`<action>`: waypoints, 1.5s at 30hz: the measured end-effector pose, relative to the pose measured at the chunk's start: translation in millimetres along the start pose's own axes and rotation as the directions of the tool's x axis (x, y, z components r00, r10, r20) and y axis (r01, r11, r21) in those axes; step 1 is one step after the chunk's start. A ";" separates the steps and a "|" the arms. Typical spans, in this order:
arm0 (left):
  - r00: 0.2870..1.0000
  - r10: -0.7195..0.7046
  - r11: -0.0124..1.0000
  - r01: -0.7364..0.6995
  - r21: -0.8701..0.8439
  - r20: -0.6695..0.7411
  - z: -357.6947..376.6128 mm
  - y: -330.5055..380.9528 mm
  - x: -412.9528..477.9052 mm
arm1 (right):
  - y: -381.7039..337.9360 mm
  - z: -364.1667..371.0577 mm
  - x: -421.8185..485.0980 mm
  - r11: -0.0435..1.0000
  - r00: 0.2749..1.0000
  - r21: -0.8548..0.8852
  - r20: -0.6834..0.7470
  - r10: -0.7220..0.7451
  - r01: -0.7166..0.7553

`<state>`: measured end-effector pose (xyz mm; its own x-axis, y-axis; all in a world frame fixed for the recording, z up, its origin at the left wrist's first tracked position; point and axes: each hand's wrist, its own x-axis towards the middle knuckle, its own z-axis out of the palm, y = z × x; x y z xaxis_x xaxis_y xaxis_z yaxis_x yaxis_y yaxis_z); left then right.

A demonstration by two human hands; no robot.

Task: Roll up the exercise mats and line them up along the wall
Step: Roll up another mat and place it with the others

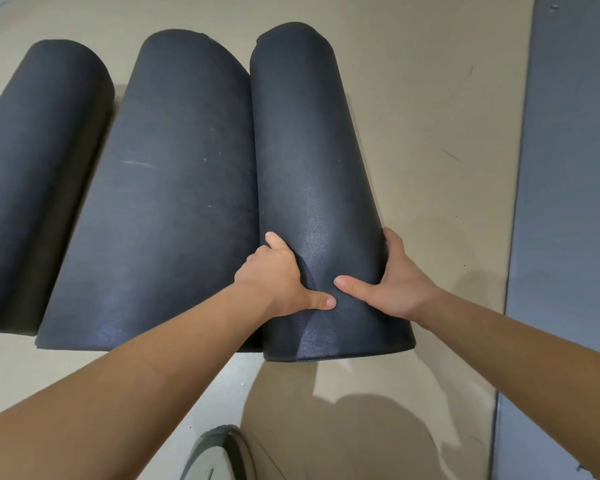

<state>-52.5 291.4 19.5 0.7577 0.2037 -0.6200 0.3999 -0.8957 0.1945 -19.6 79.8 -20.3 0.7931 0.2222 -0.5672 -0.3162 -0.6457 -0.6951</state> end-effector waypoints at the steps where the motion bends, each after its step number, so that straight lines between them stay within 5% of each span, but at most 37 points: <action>1: 1.000 -0.004 0.999 0.005 0.031 -0.020 2.0 0.5 -0.9 | -0.4 1.1 -0.4 0.999 1.000 0.029 0.015 -0.016 0.016; 5: 0.999 0.012 0.999 -0.010 0.048 -0.039 5.9 0.1 -0.9 | -1.7 2.2 -5.1 0.997 0.999 0.076 -0.011 -0.033 0.034; 16: 0.989 0.066 0.959 -0.027 -0.281 0.129 -27.2 -27.2 3.5 | -31.0 -1.3 -27.1 0.975 0.998 0.220 0.064 0.008 -0.022; 22: 0.994 0.099 0.865 -0.105 -0.490 -0.039 -37.9 -19.8 -0.6 | -33.1 -7.4 -26.4 0.967 0.999 0.254 0.043 0.026 -0.037; 26: 0.972 0.139 0.912 -0.199 -0.359 -0.187 -46.3 -8.0 -5.3 | -30.7 -22.2 -24.7 0.953 0.999 0.303 -0.025 0.029 -0.020; 36: 0.920 0.270 0.932 -0.324 -0.162 -0.285 -48.7 25.3 -18.5 | -20.0 -33.8 -23.6 0.950 0.998 0.308 -0.025 0.058 -0.047; 41: 0.885 0.329 0.925 -0.372 -0.077 -0.328 -50.3 26.8 -23.0 | -16.1 -47.4 -14.7 0.976 0.975 0.199 -0.186 0.125 -0.087; 45: 0.862 0.380 0.910 -0.414 -0.033 -0.337 -49.1 35.4 -26.7 | -7.2 -50.2 -12.6 0.954 0.979 0.255 -0.085 0.183 -0.156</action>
<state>-33.3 273.7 80.3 0.9784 -0.0315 -0.2043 0.0673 -0.8859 0.4590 -1.2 45.0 14.1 0.7633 0.0374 -0.6450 -0.5583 -0.4644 -0.6875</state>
